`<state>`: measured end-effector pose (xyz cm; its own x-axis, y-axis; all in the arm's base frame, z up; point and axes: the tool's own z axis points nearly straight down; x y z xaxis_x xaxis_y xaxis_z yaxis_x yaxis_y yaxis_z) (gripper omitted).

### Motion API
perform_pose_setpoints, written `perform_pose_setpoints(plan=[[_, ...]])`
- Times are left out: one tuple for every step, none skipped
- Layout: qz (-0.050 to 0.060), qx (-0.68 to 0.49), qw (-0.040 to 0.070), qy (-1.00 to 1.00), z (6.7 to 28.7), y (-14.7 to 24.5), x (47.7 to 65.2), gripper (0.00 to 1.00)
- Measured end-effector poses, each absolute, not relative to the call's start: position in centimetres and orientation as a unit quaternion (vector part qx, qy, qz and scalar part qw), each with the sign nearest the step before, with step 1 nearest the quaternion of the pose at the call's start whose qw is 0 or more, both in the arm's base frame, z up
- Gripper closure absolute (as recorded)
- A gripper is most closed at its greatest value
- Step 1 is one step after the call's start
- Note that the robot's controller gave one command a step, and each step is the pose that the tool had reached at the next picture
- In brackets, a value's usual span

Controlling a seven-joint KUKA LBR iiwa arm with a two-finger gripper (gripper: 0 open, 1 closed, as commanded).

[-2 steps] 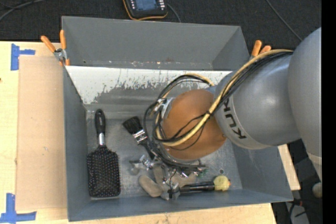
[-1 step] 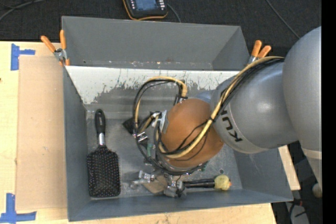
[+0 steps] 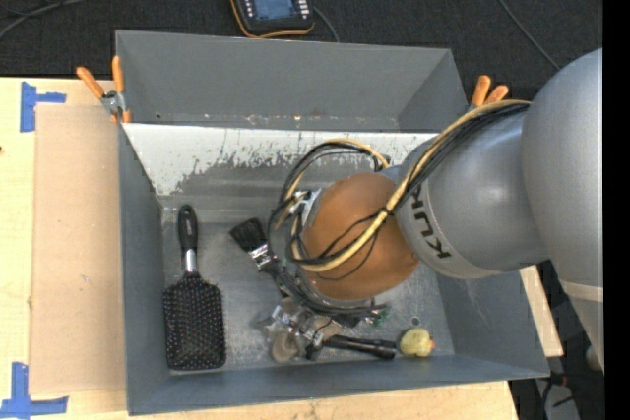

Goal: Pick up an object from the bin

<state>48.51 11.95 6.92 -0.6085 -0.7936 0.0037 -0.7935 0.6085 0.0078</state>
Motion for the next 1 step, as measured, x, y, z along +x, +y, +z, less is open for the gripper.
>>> perform_pose_setpoints(plan=[[-0.003, 0.442, 0.003, -0.897, 6.95, 11.94, 48.52, 1.0]])
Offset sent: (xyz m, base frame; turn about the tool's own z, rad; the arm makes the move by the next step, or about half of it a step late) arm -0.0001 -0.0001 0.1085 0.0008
